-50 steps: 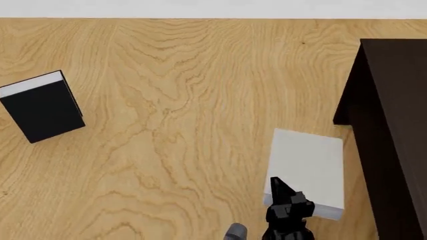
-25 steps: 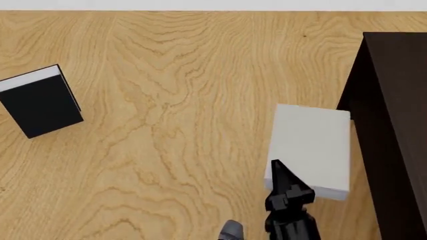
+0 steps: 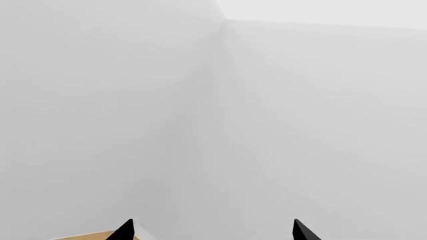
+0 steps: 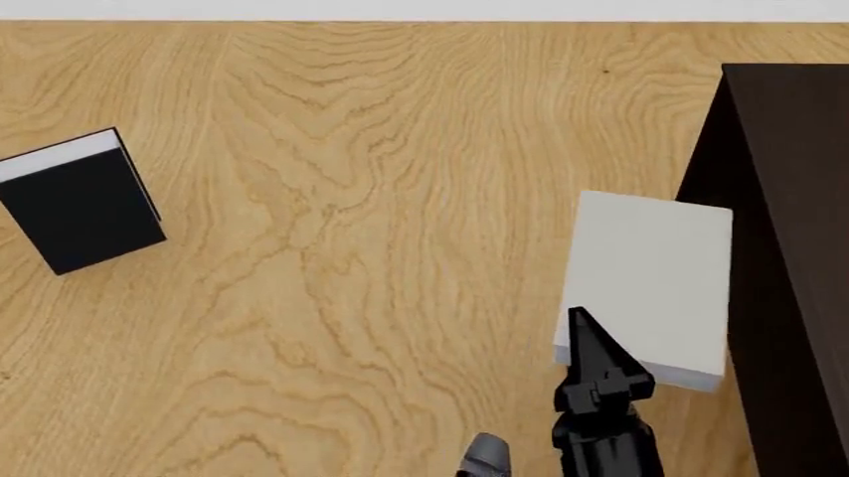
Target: Pick up the book on the right and place it on the cabinet shelf.
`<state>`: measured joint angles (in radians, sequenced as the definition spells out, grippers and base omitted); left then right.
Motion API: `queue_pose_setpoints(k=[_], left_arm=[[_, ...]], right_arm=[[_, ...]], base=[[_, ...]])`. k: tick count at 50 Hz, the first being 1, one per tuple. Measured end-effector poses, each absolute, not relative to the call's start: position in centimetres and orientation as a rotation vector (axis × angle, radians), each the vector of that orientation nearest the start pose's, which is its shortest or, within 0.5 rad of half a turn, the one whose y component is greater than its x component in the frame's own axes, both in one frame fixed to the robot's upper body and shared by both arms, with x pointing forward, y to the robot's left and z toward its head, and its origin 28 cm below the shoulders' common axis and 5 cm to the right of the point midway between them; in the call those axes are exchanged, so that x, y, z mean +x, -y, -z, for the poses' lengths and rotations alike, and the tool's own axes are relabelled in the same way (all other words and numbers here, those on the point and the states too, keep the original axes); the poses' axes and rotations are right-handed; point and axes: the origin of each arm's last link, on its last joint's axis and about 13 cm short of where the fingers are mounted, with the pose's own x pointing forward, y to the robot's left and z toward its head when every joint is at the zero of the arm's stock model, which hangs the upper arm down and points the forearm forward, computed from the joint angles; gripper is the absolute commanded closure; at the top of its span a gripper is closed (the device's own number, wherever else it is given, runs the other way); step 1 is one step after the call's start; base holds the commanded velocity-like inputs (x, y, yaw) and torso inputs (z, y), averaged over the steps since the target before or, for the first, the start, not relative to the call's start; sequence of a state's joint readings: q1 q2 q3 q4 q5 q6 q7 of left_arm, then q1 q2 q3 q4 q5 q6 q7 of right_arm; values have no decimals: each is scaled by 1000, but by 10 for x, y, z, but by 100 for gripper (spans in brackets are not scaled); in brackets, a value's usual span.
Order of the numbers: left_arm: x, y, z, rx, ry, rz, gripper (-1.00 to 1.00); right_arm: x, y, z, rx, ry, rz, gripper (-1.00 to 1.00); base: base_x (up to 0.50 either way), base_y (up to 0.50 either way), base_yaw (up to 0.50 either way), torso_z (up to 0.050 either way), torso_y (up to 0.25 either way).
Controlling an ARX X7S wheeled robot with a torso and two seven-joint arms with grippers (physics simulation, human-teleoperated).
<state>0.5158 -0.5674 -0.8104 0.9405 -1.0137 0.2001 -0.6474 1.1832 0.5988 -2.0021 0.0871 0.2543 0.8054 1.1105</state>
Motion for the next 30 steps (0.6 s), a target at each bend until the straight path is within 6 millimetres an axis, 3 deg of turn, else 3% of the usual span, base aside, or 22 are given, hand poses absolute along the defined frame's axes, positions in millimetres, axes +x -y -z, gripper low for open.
queue_pose_setpoints(k=[30], left_arm=[[86, -324, -225, -313, 784, -521, -100]], right_arm=[[299, 175, -65, -1594, 246, 148, 100]], base=[[0, 0, 0, 0, 1]])
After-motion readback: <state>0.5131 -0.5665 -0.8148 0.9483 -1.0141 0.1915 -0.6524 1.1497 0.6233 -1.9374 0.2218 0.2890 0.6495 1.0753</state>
